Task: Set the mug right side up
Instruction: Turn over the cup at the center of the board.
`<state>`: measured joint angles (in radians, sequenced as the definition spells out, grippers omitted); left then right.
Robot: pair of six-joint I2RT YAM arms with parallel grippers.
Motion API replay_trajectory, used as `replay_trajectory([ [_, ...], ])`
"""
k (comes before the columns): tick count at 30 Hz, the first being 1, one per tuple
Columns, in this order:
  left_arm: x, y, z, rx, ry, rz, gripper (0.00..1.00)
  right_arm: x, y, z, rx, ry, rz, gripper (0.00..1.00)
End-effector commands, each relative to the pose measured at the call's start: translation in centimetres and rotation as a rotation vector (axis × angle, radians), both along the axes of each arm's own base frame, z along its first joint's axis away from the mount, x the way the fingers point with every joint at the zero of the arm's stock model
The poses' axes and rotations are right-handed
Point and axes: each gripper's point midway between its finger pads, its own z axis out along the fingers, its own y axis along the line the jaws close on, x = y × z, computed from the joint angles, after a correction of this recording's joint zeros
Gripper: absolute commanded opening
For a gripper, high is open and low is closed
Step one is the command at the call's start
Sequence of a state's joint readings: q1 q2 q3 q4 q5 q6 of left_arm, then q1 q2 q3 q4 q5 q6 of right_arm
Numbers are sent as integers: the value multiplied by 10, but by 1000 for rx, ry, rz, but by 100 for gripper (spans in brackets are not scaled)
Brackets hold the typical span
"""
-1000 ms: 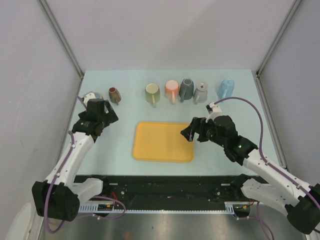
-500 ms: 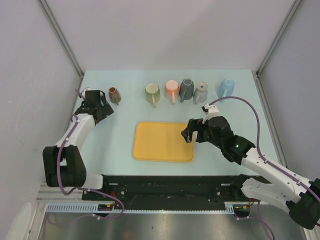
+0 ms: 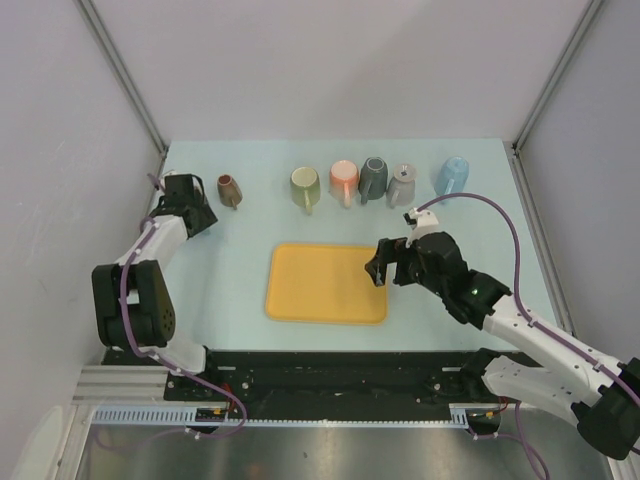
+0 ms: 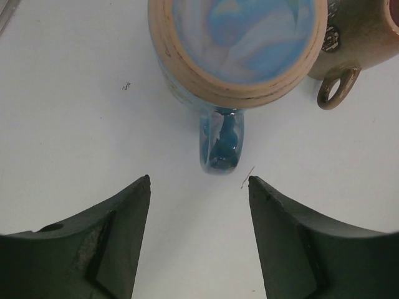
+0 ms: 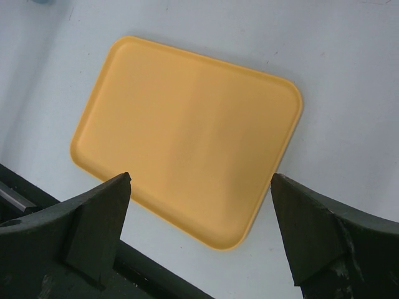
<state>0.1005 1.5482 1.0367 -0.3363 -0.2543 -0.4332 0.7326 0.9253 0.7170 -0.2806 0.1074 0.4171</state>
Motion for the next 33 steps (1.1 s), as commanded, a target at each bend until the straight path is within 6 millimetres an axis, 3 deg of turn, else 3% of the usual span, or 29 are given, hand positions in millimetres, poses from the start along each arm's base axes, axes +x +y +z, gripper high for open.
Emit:
replay_trajectory([
  [1,27,2,22,7,-82,-31,68,6,0,24,27,-51,-1,100],
  [11,50,8,24,34,-87,-29,66,8,2,17,18,-31,-3,100],
  [27,61,13,5,49,-41,-27,58,10,-1,12,7,-17,-14,100],
  [33,62,13,2,53,-32,-37,38,10,-2,11,3,-14,-18,100],
])
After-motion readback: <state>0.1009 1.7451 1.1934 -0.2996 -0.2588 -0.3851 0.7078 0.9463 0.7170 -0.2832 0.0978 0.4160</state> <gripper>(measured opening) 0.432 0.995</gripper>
